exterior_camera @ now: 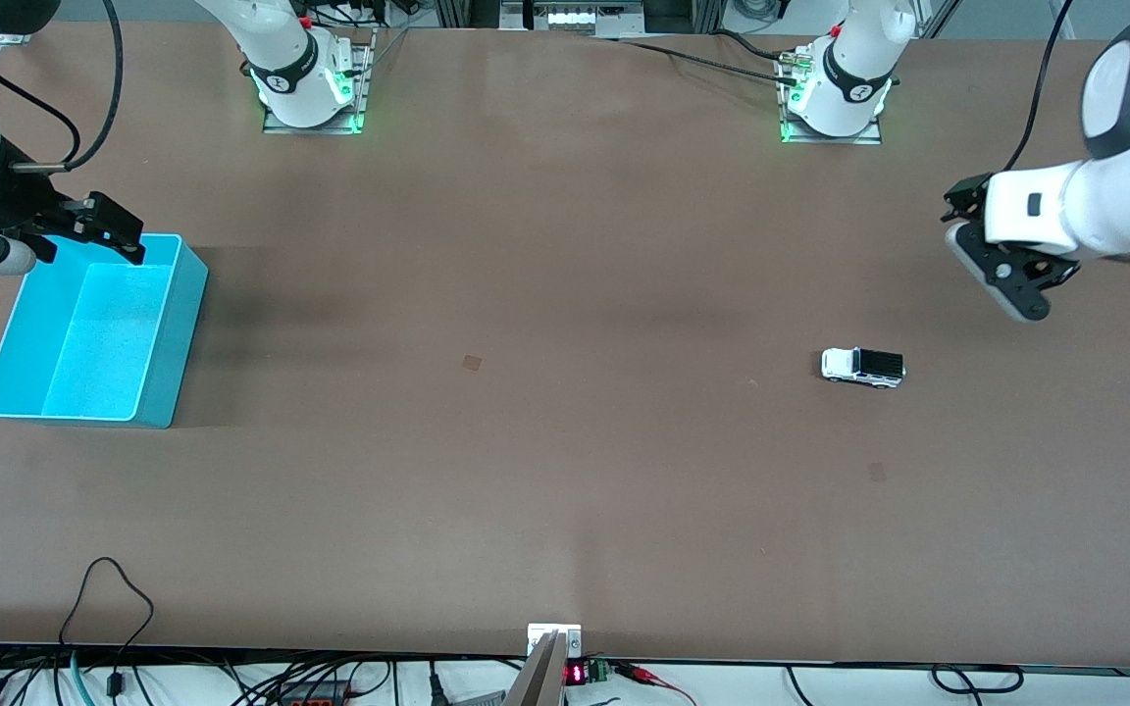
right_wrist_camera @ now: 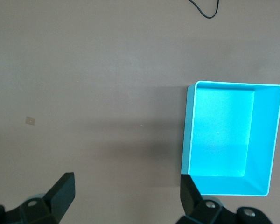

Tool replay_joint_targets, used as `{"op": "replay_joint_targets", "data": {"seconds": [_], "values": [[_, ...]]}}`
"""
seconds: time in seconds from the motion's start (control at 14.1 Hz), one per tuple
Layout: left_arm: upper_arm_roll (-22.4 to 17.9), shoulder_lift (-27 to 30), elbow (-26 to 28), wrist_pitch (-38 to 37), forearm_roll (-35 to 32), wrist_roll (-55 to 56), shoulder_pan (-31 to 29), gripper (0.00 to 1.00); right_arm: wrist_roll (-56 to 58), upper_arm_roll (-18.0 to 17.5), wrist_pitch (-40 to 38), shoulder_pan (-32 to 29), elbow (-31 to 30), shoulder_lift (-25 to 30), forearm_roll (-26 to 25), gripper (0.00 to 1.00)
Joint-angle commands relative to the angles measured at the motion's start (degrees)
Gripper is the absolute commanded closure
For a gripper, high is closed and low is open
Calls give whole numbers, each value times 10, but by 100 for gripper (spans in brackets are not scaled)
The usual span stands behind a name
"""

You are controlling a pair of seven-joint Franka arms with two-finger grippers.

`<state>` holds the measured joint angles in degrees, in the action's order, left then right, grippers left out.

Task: Wind and store white jeep toy
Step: 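Move the left gripper over the white toy jeep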

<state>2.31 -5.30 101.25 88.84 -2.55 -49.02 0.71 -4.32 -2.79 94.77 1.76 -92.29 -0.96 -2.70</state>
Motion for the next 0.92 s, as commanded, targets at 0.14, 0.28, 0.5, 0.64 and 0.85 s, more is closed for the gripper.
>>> {"op": "replay_joint_targets", "data": {"seconds": [0.14,0.28,0.5,0.64,0.85], "values": [[1,0,139,218,-54,-144,-3,0,-7,-1,-2,0,-4,7,6,0],[1,-17,184,307,-54,-196,-11,0,-7,-1,-2,1,-4,7,6,0],[1,-58,223,421,-91,-235,-13,0,-7,-1,-2,1,-4,7,6,0],[1,-81,249,500,-101,-279,-14,0,-7,-1,-2,1,-4,7,6,0],[1,-117,269,564,-102,-320,-29,0,-7,-1,-2,1,-4,7,6,0]]}}
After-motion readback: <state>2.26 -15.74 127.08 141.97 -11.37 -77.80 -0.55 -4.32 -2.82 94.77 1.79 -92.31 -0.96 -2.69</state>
